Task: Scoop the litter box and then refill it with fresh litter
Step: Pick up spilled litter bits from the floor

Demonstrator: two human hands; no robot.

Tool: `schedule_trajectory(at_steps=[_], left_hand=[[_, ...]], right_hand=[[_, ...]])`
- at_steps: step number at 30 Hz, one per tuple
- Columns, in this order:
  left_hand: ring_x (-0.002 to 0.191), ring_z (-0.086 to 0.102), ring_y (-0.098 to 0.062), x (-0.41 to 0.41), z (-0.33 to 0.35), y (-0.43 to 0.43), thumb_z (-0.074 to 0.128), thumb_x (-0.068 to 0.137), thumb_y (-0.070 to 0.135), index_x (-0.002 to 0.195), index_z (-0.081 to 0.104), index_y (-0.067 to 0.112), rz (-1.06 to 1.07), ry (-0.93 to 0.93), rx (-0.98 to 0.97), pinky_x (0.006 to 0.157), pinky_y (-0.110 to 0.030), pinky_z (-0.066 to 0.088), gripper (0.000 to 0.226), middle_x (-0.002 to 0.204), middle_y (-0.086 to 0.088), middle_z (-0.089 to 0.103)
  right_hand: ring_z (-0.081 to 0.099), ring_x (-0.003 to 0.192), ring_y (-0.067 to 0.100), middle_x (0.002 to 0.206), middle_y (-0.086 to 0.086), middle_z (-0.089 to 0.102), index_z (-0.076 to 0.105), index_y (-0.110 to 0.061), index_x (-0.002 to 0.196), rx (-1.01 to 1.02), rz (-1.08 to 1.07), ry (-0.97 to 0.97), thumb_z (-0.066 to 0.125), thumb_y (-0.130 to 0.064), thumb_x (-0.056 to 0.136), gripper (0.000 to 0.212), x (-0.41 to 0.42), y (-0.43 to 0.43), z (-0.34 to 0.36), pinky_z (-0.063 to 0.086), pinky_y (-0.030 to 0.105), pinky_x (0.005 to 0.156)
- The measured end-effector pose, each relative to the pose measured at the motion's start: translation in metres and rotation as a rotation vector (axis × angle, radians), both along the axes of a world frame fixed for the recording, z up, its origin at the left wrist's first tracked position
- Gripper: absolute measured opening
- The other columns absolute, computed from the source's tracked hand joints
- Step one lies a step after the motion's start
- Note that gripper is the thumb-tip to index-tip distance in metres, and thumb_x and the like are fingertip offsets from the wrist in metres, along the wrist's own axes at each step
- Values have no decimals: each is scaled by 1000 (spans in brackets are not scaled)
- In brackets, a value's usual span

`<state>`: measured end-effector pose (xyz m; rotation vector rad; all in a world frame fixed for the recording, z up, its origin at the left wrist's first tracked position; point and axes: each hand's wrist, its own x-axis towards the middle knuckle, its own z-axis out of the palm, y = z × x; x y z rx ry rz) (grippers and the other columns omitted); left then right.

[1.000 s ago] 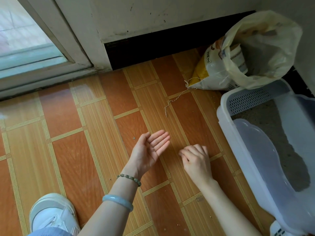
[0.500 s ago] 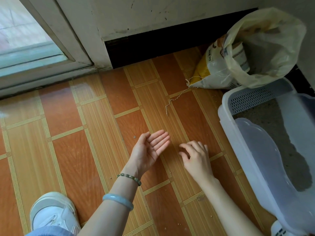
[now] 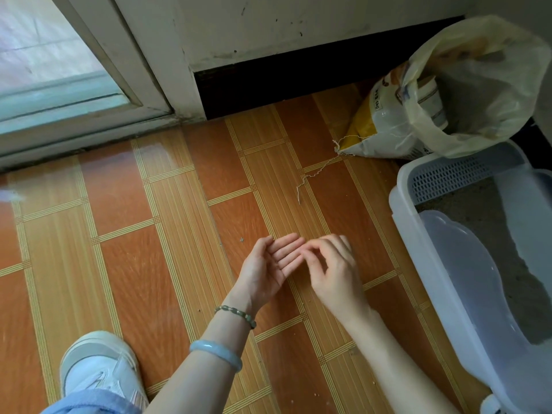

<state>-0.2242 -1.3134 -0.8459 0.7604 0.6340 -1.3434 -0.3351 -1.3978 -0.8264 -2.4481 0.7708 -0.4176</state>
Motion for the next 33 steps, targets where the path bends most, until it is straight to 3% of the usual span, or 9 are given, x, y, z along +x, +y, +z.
schedule_trajectory(at_steps=[3,8,11,14,20,26,33], left_hand=[[73,70,-23,0,2,0,28,99,24,108,60,-7,-12,-3,-26,68,-30,59,45,84,-20,71],[82,71,-25,1,2,-4,29,99,23,106,61,-7,-9,-13,-46,71,-32,59,45,91,-21,71],[92,69,-31,2,1,-4,31,99,23,95,69,-7,-1,-13,-44,80,-38,57,49,102,-25,68],[96,68,-32,3,1,-2,32,98,23,89,72,-7,3,-6,-53,82,-39,56,51,105,-26,67],[93,68,-32,5,2,-2,32,98,22,89,72,-7,11,2,-64,78,-38,58,51,105,-26,67],[95,68,-33,6,2,0,31,99,22,97,68,-8,17,4,-58,78,-38,58,48,106,-27,66],[97,67,-32,1,5,1,30,99,23,106,61,-8,-3,9,-38,81,-38,57,44,109,-26,66]], right_hand=[[50,79,15,82,-4,60,69,-14,80,-68,105,4,56,-27,87,19,17,6,14,40,30,74],[53,80,18,83,0,63,72,-11,88,-79,29,-56,52,-24,90,24,16,-8,13,45,35,70],[56,84,18,92,5,65,70,-5,98,-62,-87,-86,48,-21,93,28,12,-30,12,46,24,73],[60,90,19,102,10,64,66,-2,107,-8,-196,12,49,-10,94,22,17,-60,2,40,10,75],[58,104,27,116,15,60,61,-1,117,12,-306,278,52,-10,94,27,31,-110,-27,44,29,87],[60,98,26,108,14,64,66,0,107,-6,-332,285,57,-7,91,21,40,-116,-32,39,21,81],[60,92,28,104,15,62,65,1,101,-74,-309,338,50,-5,93,17,40,-112,-35,42,25,74]])
